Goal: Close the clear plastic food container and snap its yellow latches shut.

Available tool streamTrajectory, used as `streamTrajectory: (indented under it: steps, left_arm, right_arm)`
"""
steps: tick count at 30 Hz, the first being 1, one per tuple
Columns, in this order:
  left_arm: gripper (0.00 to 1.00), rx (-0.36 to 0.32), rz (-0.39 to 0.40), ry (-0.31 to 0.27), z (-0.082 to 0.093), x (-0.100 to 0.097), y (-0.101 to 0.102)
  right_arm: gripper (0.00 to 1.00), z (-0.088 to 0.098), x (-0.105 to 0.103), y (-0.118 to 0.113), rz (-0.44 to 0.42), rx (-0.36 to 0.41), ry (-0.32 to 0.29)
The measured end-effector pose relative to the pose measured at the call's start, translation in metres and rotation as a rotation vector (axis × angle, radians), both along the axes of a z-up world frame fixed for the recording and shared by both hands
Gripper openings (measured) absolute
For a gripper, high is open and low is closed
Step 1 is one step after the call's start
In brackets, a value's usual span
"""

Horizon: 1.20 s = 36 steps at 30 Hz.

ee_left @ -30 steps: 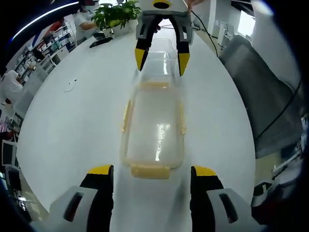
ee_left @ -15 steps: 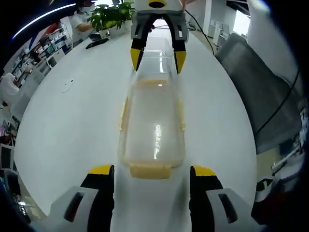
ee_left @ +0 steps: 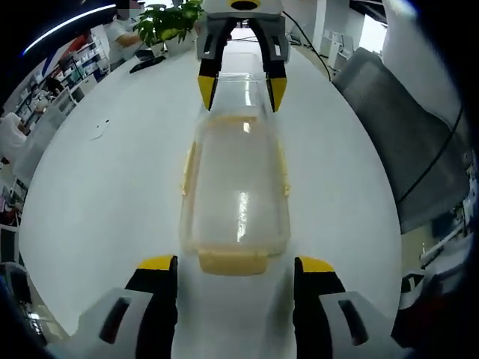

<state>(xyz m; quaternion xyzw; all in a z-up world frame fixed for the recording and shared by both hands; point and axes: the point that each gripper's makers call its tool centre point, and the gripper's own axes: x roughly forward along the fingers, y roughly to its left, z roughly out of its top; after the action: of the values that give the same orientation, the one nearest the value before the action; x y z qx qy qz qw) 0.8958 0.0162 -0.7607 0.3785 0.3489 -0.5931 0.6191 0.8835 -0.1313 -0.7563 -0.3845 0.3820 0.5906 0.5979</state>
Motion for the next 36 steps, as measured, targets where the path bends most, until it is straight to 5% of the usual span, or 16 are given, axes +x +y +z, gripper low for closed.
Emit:
streamTrajectory:
  steps: [36]
  left_arm:
    - [0.57,-0.011,0.015,0.037,-0.012,0.000,-0.007]
  right_arm:
    - [0.46,-0.029,0.011,-0.015,0.011,-0.114,0.020]
